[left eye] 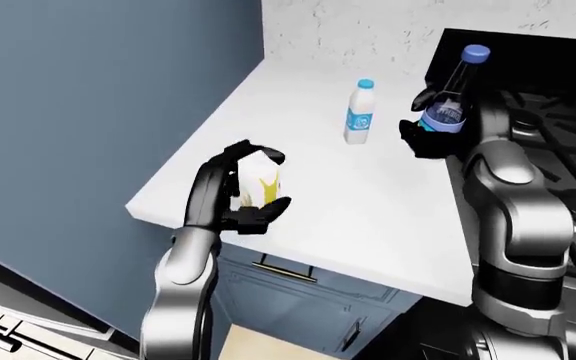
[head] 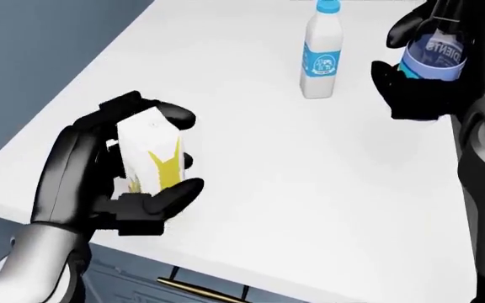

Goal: Move the drinks to the dining counter.

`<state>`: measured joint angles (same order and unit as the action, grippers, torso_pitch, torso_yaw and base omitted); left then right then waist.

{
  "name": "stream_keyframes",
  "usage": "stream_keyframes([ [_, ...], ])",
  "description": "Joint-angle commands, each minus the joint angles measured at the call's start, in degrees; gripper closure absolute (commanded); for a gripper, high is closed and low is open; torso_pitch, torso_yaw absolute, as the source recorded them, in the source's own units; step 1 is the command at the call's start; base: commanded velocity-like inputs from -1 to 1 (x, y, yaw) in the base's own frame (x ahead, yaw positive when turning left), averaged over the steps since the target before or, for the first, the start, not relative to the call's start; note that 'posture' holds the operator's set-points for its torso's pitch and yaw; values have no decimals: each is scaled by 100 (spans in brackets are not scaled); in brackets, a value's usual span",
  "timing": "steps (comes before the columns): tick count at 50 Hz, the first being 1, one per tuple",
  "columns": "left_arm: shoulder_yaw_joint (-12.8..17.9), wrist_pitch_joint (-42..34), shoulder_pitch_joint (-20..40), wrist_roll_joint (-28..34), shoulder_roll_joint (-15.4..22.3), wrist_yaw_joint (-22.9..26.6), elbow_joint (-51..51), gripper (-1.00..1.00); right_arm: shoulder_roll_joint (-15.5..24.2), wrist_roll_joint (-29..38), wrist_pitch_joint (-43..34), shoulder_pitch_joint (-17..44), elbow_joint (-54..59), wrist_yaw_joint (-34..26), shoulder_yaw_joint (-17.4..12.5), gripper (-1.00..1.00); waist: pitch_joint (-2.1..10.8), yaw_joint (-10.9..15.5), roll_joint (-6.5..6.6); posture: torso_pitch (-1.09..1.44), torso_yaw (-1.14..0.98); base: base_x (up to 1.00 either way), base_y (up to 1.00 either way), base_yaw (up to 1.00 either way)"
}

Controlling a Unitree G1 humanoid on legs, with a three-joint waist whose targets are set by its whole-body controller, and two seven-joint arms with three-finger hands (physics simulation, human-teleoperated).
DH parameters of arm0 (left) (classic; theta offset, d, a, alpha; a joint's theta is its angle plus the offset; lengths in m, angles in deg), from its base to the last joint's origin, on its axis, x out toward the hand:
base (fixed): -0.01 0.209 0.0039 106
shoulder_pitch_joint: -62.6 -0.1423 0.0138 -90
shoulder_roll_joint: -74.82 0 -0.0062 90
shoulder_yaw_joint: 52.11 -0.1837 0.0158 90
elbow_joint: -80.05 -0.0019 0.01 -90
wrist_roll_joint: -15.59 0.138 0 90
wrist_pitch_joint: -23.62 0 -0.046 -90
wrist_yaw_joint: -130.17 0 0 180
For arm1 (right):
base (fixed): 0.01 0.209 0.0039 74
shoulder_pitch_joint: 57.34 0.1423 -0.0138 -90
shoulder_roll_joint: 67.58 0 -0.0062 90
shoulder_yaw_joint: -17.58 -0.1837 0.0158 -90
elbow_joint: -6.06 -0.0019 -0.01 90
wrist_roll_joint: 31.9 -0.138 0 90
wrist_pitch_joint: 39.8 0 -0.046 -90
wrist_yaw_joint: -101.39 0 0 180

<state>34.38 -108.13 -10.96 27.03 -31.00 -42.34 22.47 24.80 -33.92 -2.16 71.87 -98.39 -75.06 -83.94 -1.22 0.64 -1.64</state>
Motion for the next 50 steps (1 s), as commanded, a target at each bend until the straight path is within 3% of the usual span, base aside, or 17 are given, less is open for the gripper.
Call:
stream_keyframes([
  [1, 37, 155, 121, 65, 19, -50, 160, 100, 80, 24, 250, 204, -266, 29, -78, 100, 144, 5, -15, 0, 0, 0, 0, 0],
  [12, 88, -7, 169, 27, 20, -91, 340, 100, 154, 7, -71, 194, -622, -74, -119, 100, 143, -6, 12, 0, 0, 0, 0, 0],
  [19, 101, -657, 344, 25, 94, -32, 1034, 100, 162, 27, -334, 132, -914, -145, -134, 100, 120, -16, 4, 0, 0, 0, 0, 0],
  [23, 113, -930, 457, 17, 111, -9, 1298, 100, 148, 54, -409, 127, -1023, -192, -122, 100, 283, -29, 83, 0, 0, -35, 2, 0],
  [31, 51, -1341, 670, 63, 136, 0, 1600, 100, 138, 71, -590, 125, -1255, -266, -131, 100, 178, -51, 79, 0, 0, -61, 8, 0],
  [33, 6, -1287, 627, 68, 116, -19, 1587, 100, 125, 78, -568, 110, -1259, -268, -125, 100, 98, -38, -1, 0, 0, -74, 9, 0],
  [34, 16, -1295, 636, 68, 112, -17, 1591, 100, 118, 84, -559, 98, -1263, -270, -116, 100, 141, -51, -81, 0, 0, -78, 9, 0],
  [36, 20, -1306, 631, 68, 108, -19, 1617, 100, 113, 92, -550, 82, -1273, -281, -111, 100, 195, -22, -104, 0, 0, -79, 9, 0],
  [44, 77, -1258, 592, 21, 120, -17, 1621, 100, 40, 153, -533, 14, -1311, -314, -74, 100, 192, 101, 164, 0, 0, -79, 11, 0],
  [46, 94, -1263, 596, 7, 131, -13, 1627, 100, 30, 151, -564, 18, -1344, -318, -75, 100, 185, 125, 402, 0, 0, -79, 15, 0],
  [47, 107, -1277, 612, 0, 134, -16, 1630, 100, 28, 147, -588, 23, -1370, -324, -78, 100, 319, 116, 628, 0, 0, -79, 16, 0],
  [48, 102, -1320, 631, 2, 134, -24, 1664, 100, 33, 145, -607, 37, -1379, -327, -87, 100, 162, 183, 445, 0, 0, -78, 16, 0],
  [50, 87, -1330, 635, -1, 141, -32, 1677, 100, 48, 144, -662, 54, -1427, -337, -91, 100, 276, 204, 517, 0, 0, -78, 15, 0],
])
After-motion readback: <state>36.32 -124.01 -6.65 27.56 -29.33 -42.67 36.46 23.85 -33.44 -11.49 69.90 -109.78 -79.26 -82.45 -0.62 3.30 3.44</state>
